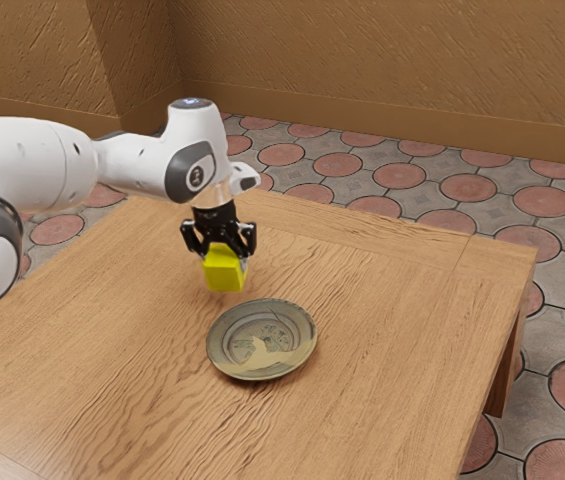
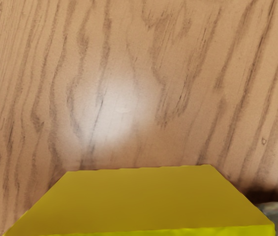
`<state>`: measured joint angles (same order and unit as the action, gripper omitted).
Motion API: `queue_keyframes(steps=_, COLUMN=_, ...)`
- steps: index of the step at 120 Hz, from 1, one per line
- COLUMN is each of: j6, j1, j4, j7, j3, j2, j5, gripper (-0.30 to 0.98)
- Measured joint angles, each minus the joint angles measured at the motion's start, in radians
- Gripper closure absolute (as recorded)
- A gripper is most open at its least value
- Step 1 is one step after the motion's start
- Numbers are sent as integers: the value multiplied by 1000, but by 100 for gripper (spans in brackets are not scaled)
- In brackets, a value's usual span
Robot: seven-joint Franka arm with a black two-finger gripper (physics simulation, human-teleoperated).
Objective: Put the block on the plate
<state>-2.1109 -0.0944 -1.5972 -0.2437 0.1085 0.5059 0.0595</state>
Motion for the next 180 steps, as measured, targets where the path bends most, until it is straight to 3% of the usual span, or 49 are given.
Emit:
queue_keyframes(steps=41, j6=-8, j1=-132, j4=-203, j7=-64, j3=0, j2=-164, j5=-11, gripper=27)
queue_keyframes(steps=77, j6=-43, j1=-203, j4=-284, j7=-129, j3=2, j2=-178, j5=-12, gripper=27)
queue_keyframes(steps=124, j6=-68, j1=-207, j4=-306, j7=-184, j3=2, j2=-163, j5=-5, gripper=27)
queue_keyframes(steps=152, j6=-69, j1=-206, j4=-289, j7=-193, j3=3, j2=-163, j5=-20, gripper=11)
queue_keyframes(steps=180, j6=-51, j1=-204, j4=-271, j7=-194, j3=10, j2=-177, j5=-43, gripper=4)
